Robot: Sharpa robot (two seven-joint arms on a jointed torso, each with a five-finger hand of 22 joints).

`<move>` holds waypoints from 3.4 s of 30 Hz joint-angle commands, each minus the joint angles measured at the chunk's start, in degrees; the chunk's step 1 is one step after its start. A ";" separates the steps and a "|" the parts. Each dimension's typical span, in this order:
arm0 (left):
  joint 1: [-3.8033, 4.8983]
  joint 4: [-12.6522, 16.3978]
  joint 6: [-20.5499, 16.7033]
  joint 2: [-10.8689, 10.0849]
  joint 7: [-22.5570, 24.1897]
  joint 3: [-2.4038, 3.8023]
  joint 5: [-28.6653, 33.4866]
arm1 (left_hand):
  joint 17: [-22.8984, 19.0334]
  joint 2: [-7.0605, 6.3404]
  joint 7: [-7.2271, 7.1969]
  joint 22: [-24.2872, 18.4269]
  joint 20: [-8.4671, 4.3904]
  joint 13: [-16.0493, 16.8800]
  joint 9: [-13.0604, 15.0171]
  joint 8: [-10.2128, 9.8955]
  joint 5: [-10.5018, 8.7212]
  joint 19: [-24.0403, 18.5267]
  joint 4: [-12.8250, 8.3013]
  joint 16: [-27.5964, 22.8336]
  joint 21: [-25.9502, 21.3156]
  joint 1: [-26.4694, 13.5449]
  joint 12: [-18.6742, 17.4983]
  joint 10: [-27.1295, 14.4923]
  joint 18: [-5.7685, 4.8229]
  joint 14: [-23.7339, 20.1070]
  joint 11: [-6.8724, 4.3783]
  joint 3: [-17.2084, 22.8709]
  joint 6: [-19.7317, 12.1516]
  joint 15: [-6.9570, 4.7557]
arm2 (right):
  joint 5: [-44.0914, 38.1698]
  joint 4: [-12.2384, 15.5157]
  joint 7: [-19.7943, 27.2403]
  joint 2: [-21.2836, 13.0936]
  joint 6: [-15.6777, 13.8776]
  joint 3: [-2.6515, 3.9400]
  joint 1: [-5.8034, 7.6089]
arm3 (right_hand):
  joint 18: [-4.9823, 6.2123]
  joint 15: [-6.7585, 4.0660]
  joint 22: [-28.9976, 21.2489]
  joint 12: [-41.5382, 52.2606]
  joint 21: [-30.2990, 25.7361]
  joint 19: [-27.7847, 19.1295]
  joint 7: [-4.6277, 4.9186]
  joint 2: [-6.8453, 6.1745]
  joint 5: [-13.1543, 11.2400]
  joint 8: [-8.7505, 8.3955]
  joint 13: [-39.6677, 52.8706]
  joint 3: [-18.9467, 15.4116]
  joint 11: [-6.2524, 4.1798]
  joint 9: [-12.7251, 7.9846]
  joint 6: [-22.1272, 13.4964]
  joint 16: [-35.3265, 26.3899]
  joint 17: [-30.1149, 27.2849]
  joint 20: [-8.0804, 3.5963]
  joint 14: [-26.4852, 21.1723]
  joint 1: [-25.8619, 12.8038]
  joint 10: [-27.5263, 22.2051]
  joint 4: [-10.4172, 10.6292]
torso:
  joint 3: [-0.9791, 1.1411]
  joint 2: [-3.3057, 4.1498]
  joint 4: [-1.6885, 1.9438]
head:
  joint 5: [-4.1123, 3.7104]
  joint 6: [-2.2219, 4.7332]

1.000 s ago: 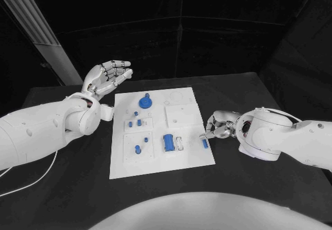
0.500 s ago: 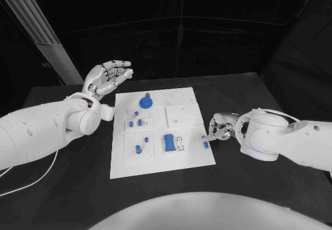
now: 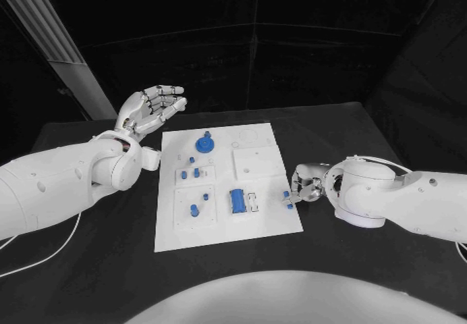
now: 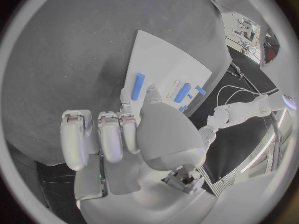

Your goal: Assemble the parts on the task board

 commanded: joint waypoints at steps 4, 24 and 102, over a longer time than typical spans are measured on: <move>0.07 0.16 0.51 -0.08 10.06 0.04 0.11 | -0.07 0.41 7.37 -0.10 0.15 -0.09 -0.07 0.25 0.16 -0.32 0.00 0.22 -0.27 0.00 0.36 -0.28 -0.66 -0.55 -0.06 0.39 -0.39 -0.02 | 0.73 -0.32 -1.91 0.62 0.79 0.00 -0.17 | -0.86 -0.58 15.09 0.14 0.18 5.95 -0.12 0.17 0.77 0.32 14.90 0.55 -0.54 -0.19 0.55 0.14 15.09 -0.45 5.95 1.14 6.18 -0.54 | -0.02 0.01 0.00 | 0.11 -0.01; 0.07 0.28 0.52 -0.10 10.03 0.04 0.11 | -0.07 0.41 7.37 -0.10 0.15 -0.09 -0.07 0.25 0.16 -0.32 0.00 0.22 -0.27 0.00 0.36 -0.28 -0.66 -0.55 -0.06 0.39 -0.39 -0.02 | 2.50 -3.34 -2.51 3.06 3.28 0.00 -0.34 | -0.86 -0.64 15.09 0.14 0.18 5.95 -0.07 1.19 0.03 -1.02 14.90 3.52 -0.57 -1.94 0.07 0.14 15.09 -0.64 5.95 5.39 6.18 -3.17 | 0.03 0.04 0.04 | 0.20 -0.01; 0.04 -0.11 0.77 0.28 9.62 0.04 0.11 | -0.35 0.57 7.36 -0.13 0.15 -0.18 -0.14 0.52 0.21 -0.40 0.00 0.47 -0.28 -0.03 0.68 -0.29 -0.67 -0.55 -0.07 0.36 -0.49 -0.03 | 40.59 -0.39 18.39 2.06 -9.90 0.09 -0.55 | -0.86 1.06 15.09 0.14 0.18 5.95 1.10 -4.10 2.80 -22.91 14.90 29.79 0.62 -18.48 13.39 0.14 15.09 1.03 5.95 2.94 6.18 -13.27 | -0.01 0.03 0.02 | 0.72 -0.01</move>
